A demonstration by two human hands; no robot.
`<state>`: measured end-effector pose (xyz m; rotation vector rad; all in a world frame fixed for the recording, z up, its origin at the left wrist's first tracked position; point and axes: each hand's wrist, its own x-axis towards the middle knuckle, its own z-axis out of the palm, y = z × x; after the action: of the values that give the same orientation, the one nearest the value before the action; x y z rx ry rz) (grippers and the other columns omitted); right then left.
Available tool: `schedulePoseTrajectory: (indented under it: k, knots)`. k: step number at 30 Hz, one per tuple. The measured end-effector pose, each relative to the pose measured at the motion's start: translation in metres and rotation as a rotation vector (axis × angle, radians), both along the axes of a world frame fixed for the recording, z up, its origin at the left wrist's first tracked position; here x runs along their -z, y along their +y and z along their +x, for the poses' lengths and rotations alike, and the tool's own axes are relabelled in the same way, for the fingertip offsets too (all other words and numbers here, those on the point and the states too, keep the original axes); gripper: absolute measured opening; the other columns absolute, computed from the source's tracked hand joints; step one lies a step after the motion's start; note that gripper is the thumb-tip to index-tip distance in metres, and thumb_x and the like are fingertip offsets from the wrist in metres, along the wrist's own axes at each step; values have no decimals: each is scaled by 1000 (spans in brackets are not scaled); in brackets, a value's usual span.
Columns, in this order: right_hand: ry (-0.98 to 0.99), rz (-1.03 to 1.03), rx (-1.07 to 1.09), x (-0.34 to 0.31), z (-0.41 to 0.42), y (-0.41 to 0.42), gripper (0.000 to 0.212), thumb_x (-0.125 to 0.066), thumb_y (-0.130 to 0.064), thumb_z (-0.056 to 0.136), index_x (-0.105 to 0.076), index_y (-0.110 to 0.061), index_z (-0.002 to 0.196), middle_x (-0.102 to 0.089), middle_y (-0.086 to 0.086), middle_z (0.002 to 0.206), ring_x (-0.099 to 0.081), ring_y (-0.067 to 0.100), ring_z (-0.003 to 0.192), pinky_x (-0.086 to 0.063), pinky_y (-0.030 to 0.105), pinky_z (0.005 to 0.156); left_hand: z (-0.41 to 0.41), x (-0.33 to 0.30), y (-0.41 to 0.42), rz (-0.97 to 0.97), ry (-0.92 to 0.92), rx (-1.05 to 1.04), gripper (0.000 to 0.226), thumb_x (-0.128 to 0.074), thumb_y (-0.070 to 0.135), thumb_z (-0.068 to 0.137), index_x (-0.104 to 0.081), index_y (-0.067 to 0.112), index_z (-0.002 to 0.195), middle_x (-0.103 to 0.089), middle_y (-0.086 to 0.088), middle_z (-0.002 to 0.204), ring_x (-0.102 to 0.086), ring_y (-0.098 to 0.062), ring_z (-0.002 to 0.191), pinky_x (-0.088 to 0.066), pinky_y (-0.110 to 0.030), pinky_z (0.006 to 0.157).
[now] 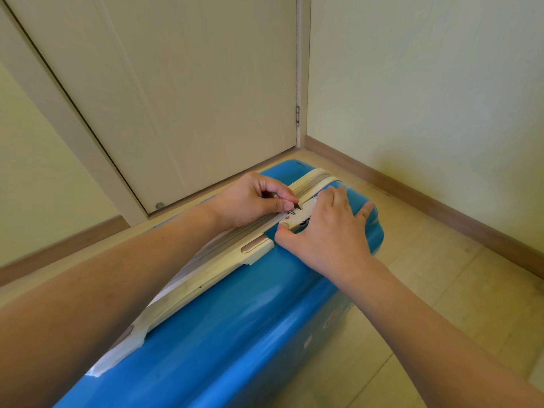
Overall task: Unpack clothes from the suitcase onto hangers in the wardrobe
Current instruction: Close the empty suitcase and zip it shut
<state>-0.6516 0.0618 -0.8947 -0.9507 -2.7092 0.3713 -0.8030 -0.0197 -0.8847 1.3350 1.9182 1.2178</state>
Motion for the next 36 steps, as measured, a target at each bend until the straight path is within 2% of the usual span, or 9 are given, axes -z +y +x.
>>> schedulePoseTrajectory:
  k: [5, 12, 20, 22, 25, 28, 30, 34, 36]
  knots:
    - [8, 23, -14, 3, 1, 2, 90, -39, -68, 72, -38, -1, 131, -37, 13, 145, -17, 28, 145, -6, 67, 111, 0, 1, 0, -5, 10, -7, 7, -71, 8, 87, -76, 11, 90, -75, -2, 101, -68, -18, 99, -51, -26, 95]
    - [99, 61, 37, 11, -2, 1, 84, -5, -55, 76, -46, -1, 127, -41, 17, 143, -30, 31, 139, -9, 63, 113, 5, -6, -2, 36, -26, -24, 14, -70, 1, 84, -74, 14, 86, -73, 7, 96, -66, -3, 91, -48, -12, 83]
    - [111, 54, 50, 15, -6, 4, 60, -16, -36, 86, -47, -5, 128, -41, 15, 144, -30, 30, 141, -9, 61, 115, 2, -14, -5, -6, -29, -107, 12, -74, 9, 83, -77, 15, 92, -72, 4, 107, -66, -8, 101, -47, -17, 91]
    - [117, 58, 44, 16, -6, 4, 62, -14, -35, 85, -48, -5, 127, -42, 14, 144, -31, 29, 141, -9, 61, 115, 1, -18, -10, -41, -35, -187, 13, -74, 18, 85, -77, 27, 94, -73, 0, 98, -66, -16, 89, -49, -24, 89]
    - [141, 48, 53, 13, -6, 5, 64, -11, -36, 83, -52, -7, 121, -50, 11, 135, -43, 29, 130, -14, 60, 114, 15, -28, -25, -186, 172, -360, 8, -65, 32, 92, -69, 31, 99, -64, 10, 83, -56, -6, 72, -42, -19, 68]
    - [241, 9, 106, 12, -9, 14, 41, -33, -31, 92, -54, -10, 121, -55, 7, 125, -49, 26, 118, -21, 52, 111, 42, -32, -42, -369, 439, -439, 16, -55, 39, 94, -56, 24, 98, -60, 7, 89, -55, -11, 79, -44, -28, 66]
    - [328, -61, 171, 10, -11, 26, 41, -42, -31, 92, -53, -11, 126, -55, 8, 126, -48, 28, 119, -26, 46, 107, 60, -32, -52, -527, 513, -454, 25, -48, 45, 95, -50, 20, 95, -58, 4, 89, -53, -15, 79, -41, -33, 65]
    - [411, -375, 331, 15, -13, 56, 53, -42, -40, 89, -51, -12, 134, -53, 9, 135, -47, 29, 126, -33, 44, 106, 87, -31, -62, -774, 741, -481, 44, -32, 55, 97, -48, 15, 108, -60, -6, 103, -54, -27, 89, -41, -34, 69]
    - [466, -566, 373, 19, -12, 67, 52, -40, -44, 85, -57, -17, 125, -59, 6, 125, -53, 30, 117, -41, 45, 100, 97, -29, -64, -829, 818, -515, 52, -32, 61, 94, -51, 16, 112, -62, -6, 105, -58, -30, 95, -38, -32, 65]
